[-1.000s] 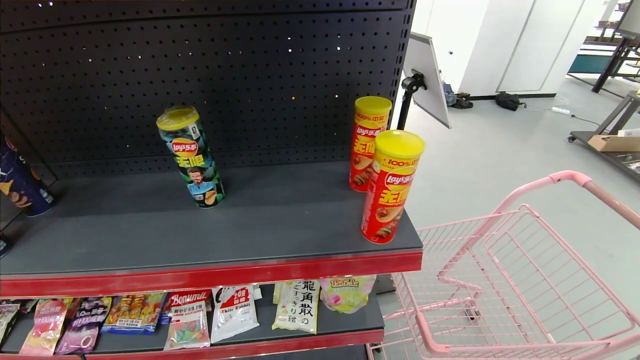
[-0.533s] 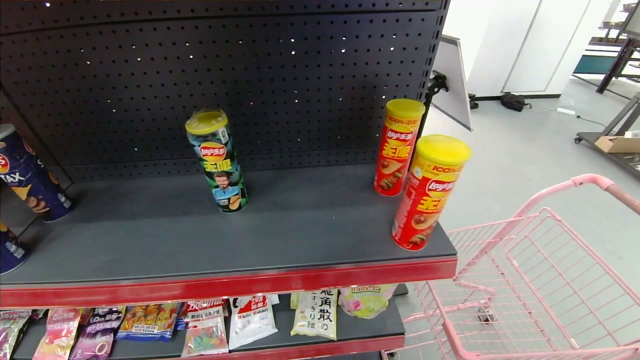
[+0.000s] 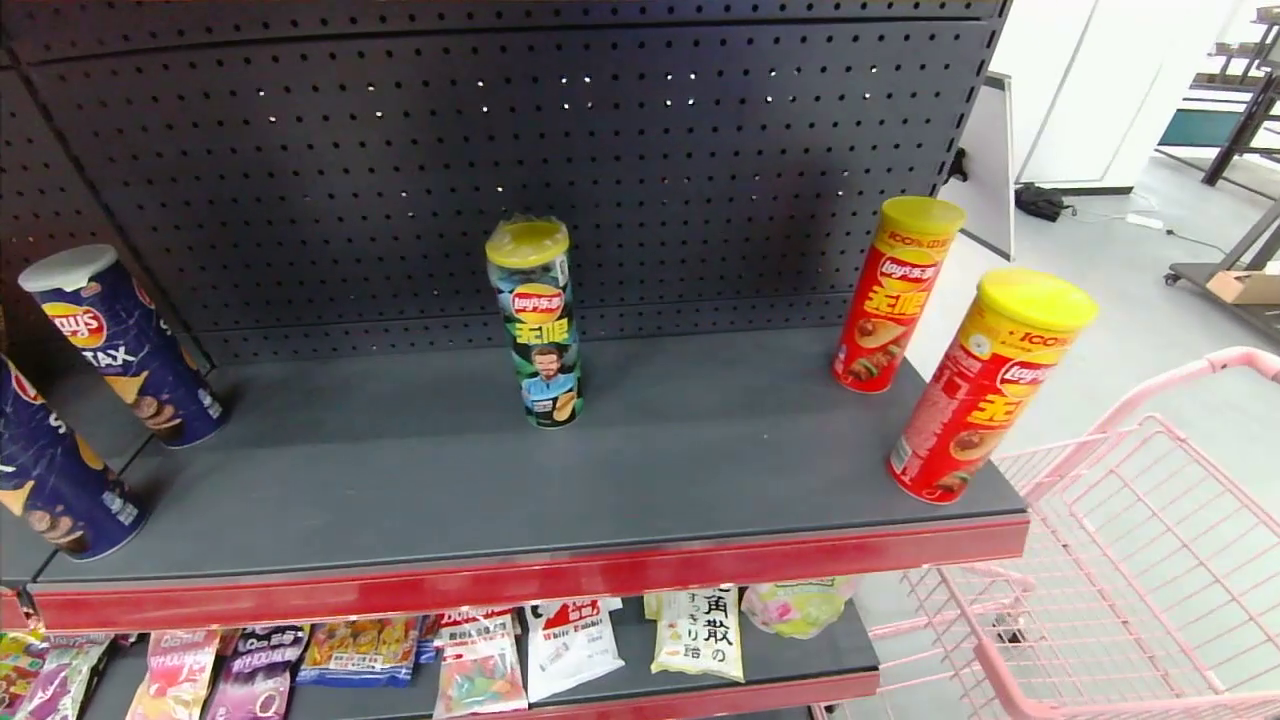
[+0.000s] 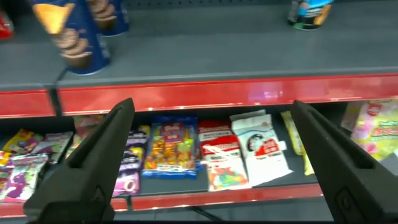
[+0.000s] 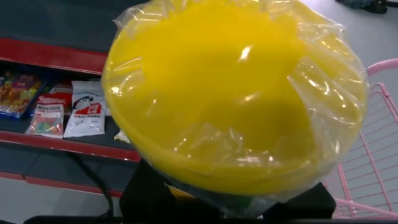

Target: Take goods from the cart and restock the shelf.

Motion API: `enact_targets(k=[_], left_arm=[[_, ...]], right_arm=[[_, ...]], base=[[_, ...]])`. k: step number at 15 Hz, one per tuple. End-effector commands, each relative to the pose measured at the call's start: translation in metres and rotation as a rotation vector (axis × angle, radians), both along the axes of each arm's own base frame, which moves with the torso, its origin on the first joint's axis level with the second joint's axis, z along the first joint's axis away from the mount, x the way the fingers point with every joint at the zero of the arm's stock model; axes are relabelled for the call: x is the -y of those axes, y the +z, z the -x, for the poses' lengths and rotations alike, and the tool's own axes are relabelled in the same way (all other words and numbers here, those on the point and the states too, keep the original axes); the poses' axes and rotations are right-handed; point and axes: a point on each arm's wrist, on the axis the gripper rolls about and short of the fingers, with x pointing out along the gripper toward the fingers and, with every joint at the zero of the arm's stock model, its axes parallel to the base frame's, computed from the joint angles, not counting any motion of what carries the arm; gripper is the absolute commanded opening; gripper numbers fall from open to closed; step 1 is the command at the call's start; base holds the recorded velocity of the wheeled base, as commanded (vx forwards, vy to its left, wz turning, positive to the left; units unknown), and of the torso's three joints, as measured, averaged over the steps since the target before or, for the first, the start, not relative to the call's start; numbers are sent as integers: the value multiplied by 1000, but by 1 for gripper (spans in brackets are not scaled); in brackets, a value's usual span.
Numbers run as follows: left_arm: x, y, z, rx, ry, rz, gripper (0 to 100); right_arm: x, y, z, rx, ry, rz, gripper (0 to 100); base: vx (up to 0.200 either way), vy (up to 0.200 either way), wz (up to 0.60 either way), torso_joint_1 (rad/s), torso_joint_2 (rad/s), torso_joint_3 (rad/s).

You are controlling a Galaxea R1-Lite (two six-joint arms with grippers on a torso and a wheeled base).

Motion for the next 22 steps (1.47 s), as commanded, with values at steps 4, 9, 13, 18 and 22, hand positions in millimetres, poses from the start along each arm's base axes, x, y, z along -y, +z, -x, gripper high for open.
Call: enact_targets(k=[4, 9, 13, 18, 22], left_arm=[[0, 0, 0, -1, 0, 0, 100], [0, 0, 0, -1, 0, 0, 100], [0, 0, 0, 0, 0, 0, 100], [0, 0, 0, -1, 0, 0, 100], [0, 0, 0, -1, 0, 2, 100]], right_arm=[[-3, 37, -15, -13, 156, -14, 0], [-10, 59, -36, -21, 281, -25, 0], [-11, 59, -38, -36, 318, -29, 0], [-11, 59, -40, -45, 321, -27, 0], [-13, 60, -44, -61, 336, -27, 0]], base=[[0, 200, 0, 2, 6, 4], [0, 160, 0, 3, -3, 3], [0, 0, 0, 0, 0, 0], [120, 0, 0, -2, 0, 1], [0, 0, 0, 0, 0, 0]])
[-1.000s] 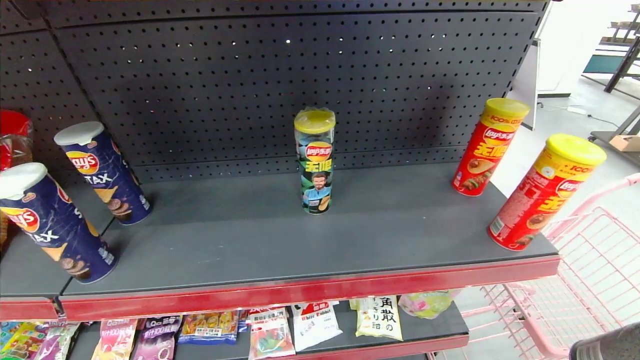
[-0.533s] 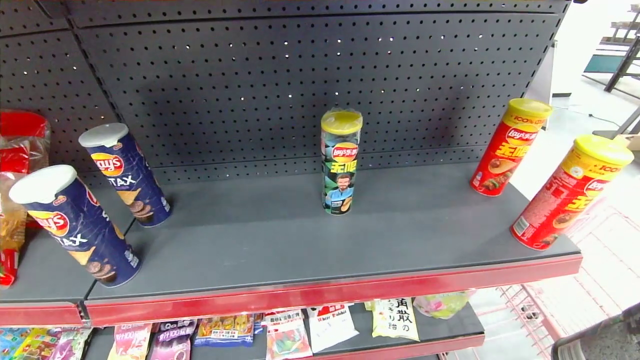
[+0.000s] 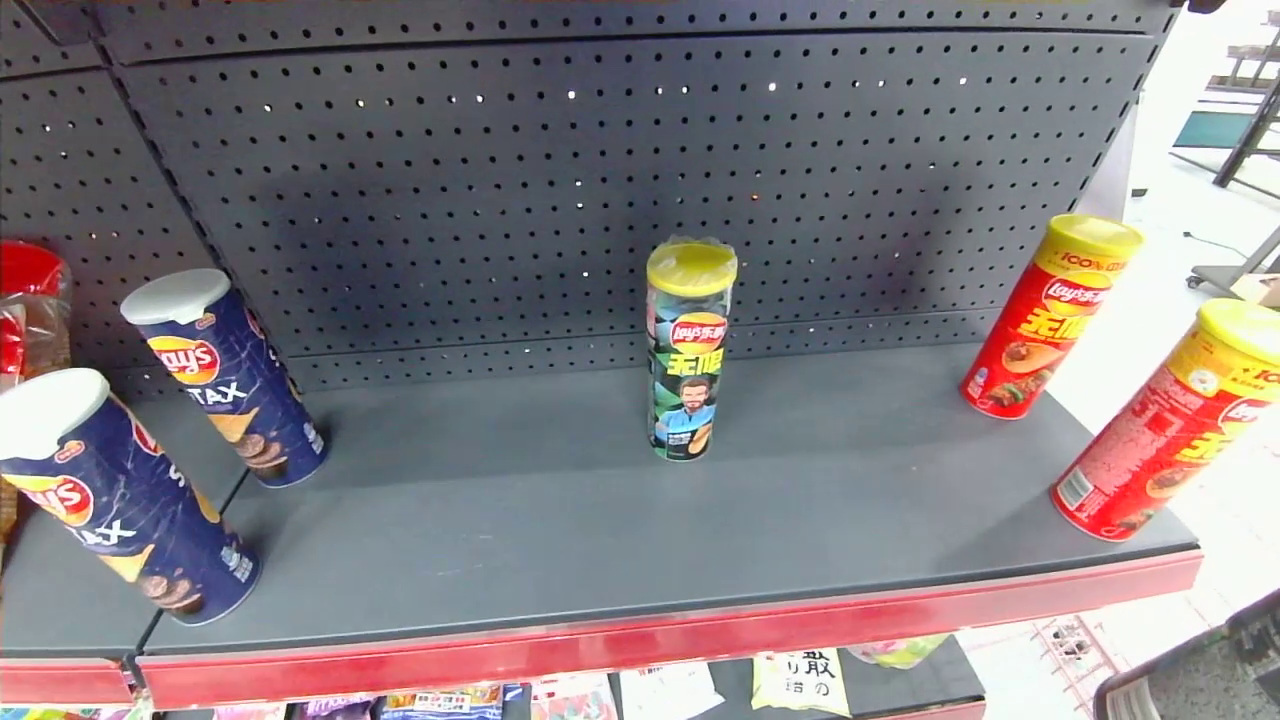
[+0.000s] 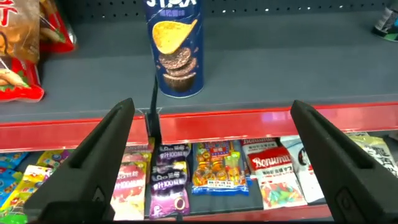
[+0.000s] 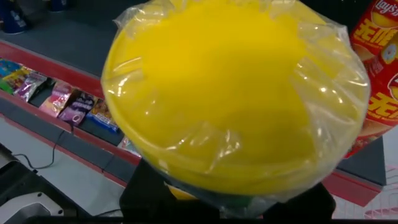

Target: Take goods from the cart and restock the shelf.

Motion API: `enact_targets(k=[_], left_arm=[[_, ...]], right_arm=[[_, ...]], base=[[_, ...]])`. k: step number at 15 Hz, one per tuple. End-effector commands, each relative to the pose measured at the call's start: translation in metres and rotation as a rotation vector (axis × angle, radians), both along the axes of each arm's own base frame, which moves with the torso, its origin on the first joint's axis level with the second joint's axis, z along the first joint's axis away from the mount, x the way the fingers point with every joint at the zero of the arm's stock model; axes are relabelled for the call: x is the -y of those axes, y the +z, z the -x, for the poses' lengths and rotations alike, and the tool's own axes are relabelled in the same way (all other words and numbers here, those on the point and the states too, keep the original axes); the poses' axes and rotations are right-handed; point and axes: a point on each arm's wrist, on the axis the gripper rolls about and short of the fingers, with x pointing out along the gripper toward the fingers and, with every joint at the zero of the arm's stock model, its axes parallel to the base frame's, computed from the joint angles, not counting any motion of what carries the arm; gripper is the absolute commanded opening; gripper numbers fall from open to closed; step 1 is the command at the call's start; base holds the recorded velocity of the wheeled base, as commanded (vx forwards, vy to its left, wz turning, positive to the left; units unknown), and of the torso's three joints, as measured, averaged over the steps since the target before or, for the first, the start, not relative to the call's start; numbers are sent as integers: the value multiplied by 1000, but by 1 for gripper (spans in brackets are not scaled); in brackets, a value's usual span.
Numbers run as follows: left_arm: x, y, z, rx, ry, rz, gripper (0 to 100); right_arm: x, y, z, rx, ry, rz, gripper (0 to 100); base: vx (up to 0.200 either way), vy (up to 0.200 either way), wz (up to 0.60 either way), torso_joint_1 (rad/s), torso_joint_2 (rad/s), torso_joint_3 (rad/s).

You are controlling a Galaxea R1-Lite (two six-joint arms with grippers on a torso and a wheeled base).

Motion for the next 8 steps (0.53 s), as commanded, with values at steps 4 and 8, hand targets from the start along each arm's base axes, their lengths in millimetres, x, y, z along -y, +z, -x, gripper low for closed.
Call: enact_targets(k=[4, 8], left_arm=[[0, 1, -3, -38, -29, -20, 100], [4, 55, -4, 8, -247, -15, 100]], right_arm=[[-3, 0, -8, -35, 44, 8, 0], [-5, 1, -15, -59, 43, 16, 0]], base=[[0, 0, 0, 0, 0, 0], [0, 0, 0, 0, 0, 0]])
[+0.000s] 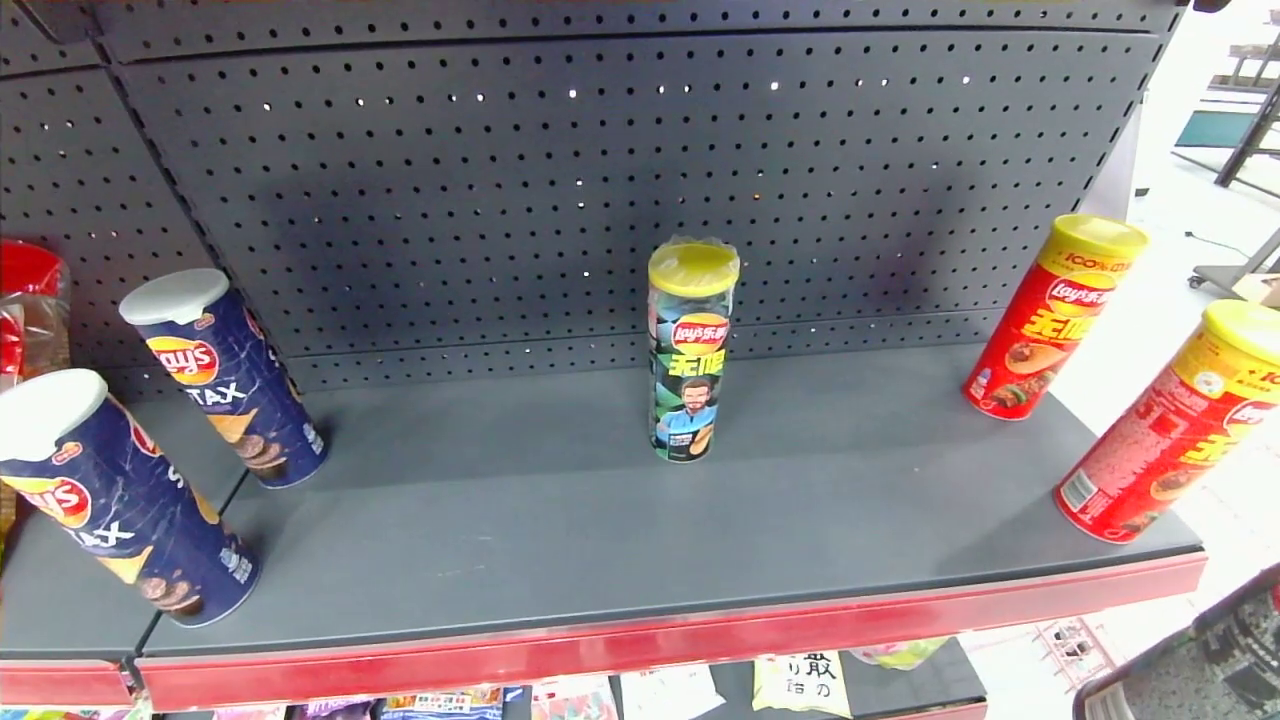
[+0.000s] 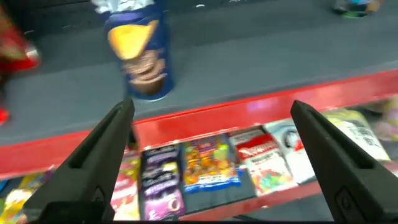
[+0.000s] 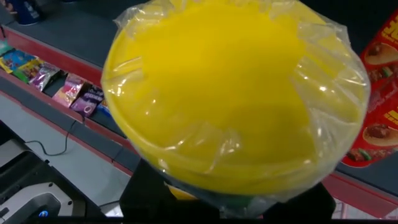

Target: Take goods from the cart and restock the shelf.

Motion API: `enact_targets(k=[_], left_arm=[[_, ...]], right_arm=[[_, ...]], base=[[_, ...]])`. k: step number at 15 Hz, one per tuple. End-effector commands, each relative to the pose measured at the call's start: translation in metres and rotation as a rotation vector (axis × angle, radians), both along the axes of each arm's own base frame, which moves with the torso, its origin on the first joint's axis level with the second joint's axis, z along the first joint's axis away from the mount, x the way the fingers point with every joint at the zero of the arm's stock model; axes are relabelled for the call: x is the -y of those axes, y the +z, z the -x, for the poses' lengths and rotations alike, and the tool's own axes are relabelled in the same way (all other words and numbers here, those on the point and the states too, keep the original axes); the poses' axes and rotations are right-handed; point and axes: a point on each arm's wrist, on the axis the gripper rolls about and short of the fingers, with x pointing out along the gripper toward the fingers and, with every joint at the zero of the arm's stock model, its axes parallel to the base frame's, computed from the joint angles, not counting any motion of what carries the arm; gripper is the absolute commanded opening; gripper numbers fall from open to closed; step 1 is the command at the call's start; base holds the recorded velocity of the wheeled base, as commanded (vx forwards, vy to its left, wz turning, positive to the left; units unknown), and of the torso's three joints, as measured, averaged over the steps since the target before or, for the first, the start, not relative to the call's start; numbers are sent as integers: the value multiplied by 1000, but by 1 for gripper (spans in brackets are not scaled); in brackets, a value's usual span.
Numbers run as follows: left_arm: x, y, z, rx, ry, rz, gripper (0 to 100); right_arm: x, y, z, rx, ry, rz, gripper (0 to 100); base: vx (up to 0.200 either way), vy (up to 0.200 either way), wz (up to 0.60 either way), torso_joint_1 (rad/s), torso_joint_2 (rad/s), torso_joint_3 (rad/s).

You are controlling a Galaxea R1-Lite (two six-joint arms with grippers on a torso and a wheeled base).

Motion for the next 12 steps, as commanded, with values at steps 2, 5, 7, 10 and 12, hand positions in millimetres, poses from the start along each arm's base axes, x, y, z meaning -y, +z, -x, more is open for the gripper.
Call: enact_targets(k=[2, 5, 7, 10, 12], left_arm=[[4, 152, -54, -44, -109, 134, 100], [29, 149, -116, -211, -588, 54, 100], [55, 149, -177, -215, -694, -29, 100], [91, 140, -231, -240, -793, -46, 100], [123, 139, -270, -254, -850, -57, 100]], right_arm=[[-3, -1, -12, -50, -2, 17, 0], [-6, 4, -22, -57, 9, 54, 0], [-7, 10, -24, -49, 26, 48, 0], [-9, 18, -28, -42, 42, 35, 0], [-10, 20, -32, -66, 35, 13, 0]], base=[[0, 0, 0, 0, 0, 0], [0, 0, 0, 0, 0, 0], [0, 0, 0, 0, 0, 0], [0, 0, 0, 0, 0, 0], [0, 0, 0, 0, 0, 0]])
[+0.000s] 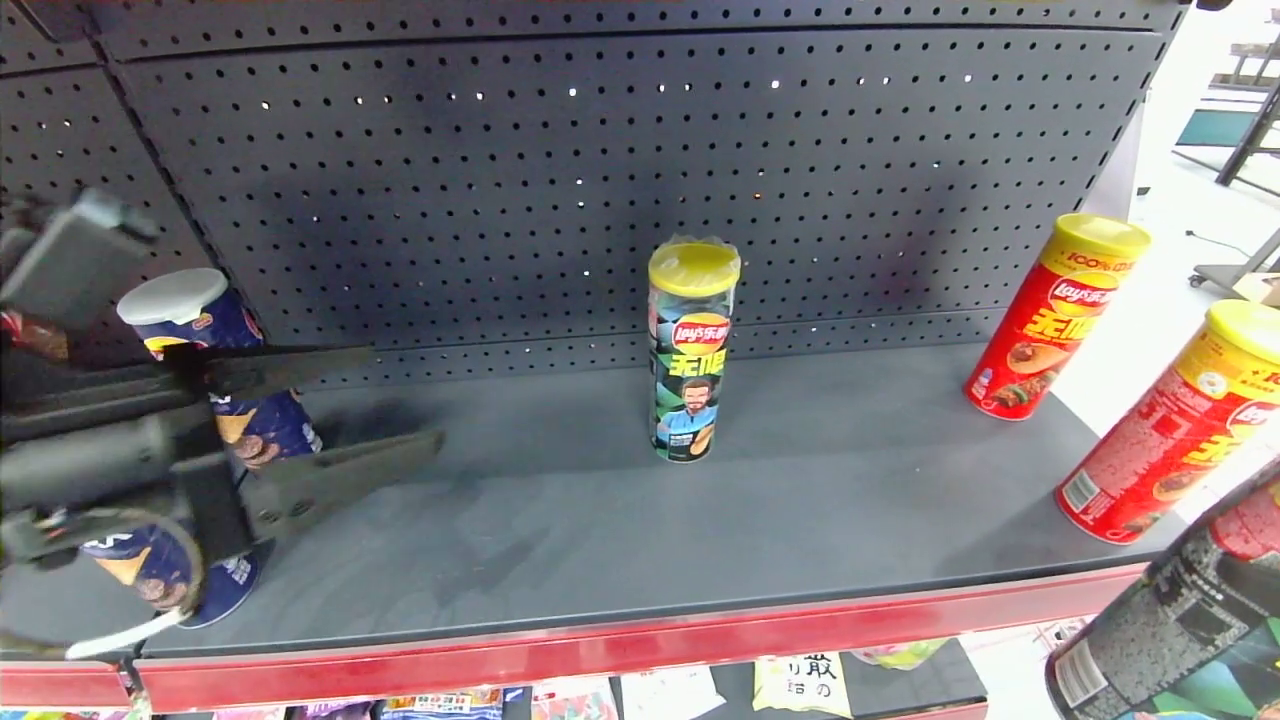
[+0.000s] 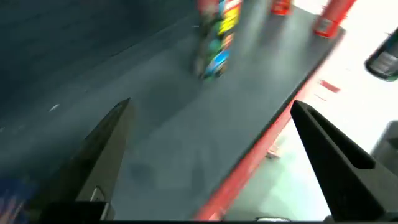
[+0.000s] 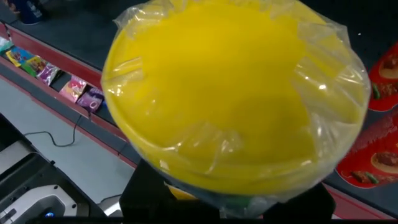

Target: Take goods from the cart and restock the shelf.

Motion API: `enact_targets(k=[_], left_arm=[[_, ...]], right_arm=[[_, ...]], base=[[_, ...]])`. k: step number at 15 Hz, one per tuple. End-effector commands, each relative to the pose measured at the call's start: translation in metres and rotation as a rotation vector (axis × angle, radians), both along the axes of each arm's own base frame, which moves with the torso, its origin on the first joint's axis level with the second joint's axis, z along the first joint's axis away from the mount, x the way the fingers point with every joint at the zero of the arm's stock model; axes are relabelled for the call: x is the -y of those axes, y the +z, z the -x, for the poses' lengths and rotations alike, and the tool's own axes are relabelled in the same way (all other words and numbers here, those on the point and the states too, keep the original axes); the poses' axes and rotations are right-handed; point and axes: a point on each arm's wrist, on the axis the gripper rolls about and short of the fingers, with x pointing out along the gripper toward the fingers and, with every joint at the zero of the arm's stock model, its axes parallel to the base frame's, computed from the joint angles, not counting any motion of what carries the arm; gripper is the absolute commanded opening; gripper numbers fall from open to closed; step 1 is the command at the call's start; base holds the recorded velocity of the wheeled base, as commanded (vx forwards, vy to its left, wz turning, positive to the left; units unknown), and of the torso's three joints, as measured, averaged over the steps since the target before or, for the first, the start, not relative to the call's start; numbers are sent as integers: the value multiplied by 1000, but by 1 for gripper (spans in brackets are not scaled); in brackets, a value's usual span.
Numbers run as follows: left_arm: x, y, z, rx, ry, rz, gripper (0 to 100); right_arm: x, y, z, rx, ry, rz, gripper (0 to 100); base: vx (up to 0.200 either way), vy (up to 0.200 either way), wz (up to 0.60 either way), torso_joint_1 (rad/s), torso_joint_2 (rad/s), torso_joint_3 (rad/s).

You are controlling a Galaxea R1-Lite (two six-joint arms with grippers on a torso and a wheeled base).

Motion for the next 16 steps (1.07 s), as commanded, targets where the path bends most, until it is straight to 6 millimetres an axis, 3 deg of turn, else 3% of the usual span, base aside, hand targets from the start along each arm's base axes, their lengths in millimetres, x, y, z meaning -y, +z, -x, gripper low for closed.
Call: enact_targets(k=[1, 6, 10, 16], left_arm=[[67, -20, -84, -66, -168, -37, 100], [98, -36, -114, -96, -217, -57, 100], [115, -33, -148, -44, -212, -48, 100], [128, -44, -162, -57, -229, -54, 100]], right_arm=[[-1, -1, -4, -21, -1, 0, 0], [-1, -4, -5, -43, -5, -10, 0], [-1, -4, -4, -48, -7, -17, 0], [-1, -4, -4, -43, -10, -18, 0]], base=[[0, 0, 0, 0, 0, 0], [0, 0, 0, 0, 0, 0], [0, 0, 0, 0, 0, 0], [0, 0, 0, 0, 0, 0]])
